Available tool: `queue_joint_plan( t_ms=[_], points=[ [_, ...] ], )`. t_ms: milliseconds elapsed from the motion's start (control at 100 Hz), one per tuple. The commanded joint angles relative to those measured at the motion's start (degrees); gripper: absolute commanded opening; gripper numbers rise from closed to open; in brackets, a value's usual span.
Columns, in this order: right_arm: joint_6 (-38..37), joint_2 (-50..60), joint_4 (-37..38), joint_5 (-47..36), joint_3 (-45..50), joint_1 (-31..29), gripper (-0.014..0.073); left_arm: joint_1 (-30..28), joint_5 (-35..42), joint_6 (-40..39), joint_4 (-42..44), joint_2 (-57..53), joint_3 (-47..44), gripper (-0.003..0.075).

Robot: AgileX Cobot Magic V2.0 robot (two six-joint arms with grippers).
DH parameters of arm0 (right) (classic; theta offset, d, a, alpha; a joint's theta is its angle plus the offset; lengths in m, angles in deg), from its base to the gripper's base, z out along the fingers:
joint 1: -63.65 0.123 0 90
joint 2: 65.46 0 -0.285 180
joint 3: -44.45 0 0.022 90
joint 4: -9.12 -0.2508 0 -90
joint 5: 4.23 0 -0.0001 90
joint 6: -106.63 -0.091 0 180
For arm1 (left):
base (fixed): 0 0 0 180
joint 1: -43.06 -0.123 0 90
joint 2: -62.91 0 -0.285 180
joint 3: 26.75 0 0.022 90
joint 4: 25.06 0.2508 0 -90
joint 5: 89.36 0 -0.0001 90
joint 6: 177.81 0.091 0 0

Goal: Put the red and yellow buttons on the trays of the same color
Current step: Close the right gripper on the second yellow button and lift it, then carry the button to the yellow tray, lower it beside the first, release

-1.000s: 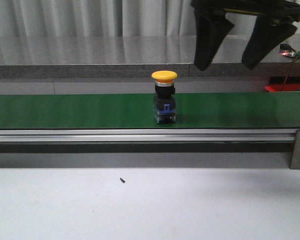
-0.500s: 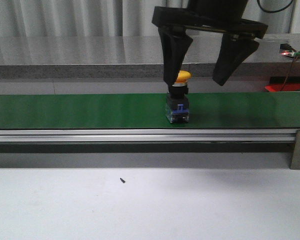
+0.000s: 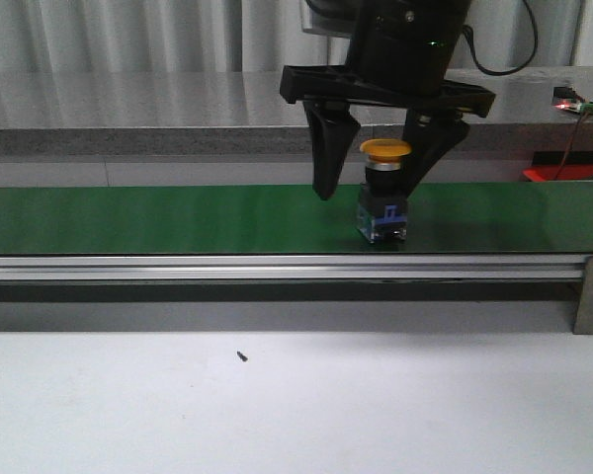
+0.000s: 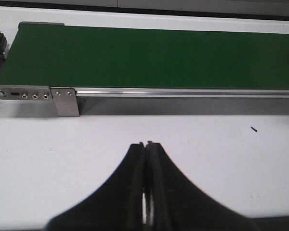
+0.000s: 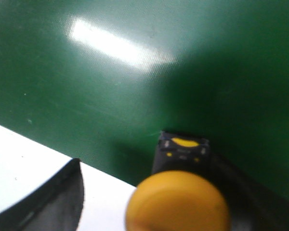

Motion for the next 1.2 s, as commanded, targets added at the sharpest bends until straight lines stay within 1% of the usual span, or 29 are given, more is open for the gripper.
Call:
queue_joint_plan(
  t_ms=[0, 60, 110, 200, 420, 560, 630, 800, 1070, 1190],
  points=[
    [-0.01, 2.76, -0.13, -1.64, -1.98, -0.17, 0.0374, 0.41, 3.94, 0.03, -0.7, 0.56, 1.47, -0.002],
    [-0.01, 2.76, 0.09, -1.58, -1.98, -0.17, 0.0299, 0.41, 3.94, 0.03, -0.7, 0.56, 1.47, -0.002],
    [-0.01, 2.76, 0.29, -1.58, -1.98, -0.17, 0.0253, 0.41, 3.94, 0.03, -0.7, 0.56, 1.47, -0.002],
    [-0.01, 2.76, 0.54, -1.75, -1.98, -0.17, 0.0204, 0.41, 3.94, 0.03, -0.7, 0.56, 1.47, -0.002],
    [-0.01, 4.81, 0.95, -1.51, -1.91, -0.34, 0.0194, 0.41, 3.94, 0.03, -0.7, 0.56, 1.47, -0.002],
    [-0.01, 7.52, 3.48, -1.01, -1.62, -0.95, 0.0194, 0.41, 3.94, 0.03, -0.7, 0.56, 1.47, -0.002],
    [-0.01, 8.73, 4.1, -0.3, -1.62, -2.21, 0.0194, 0.41, 3.94, 0.03, -0.7, 0.56, 1.47, -0.002],
    [-0.01, 11.48, 4.51, 2.63, -1.62, -7.85, 0.0194, 0.41, 3.94, 0.03, -0.7, 0.56, 1.47, -0.002],
    [-0.01, 15.04, 5.84, 5.74, -1.43, -20.45, 0.0194, 0.41, 3.94, 0.03, -0.7, 0.56, 1.47, -0.002],
    [0.15, 16.14, 5.91, 5.81, 0.45, -25.97, 0.0194, 0.41, 3.94, 0.03, -0.7, 0.56, 1.47, -0.002]
  ],
)
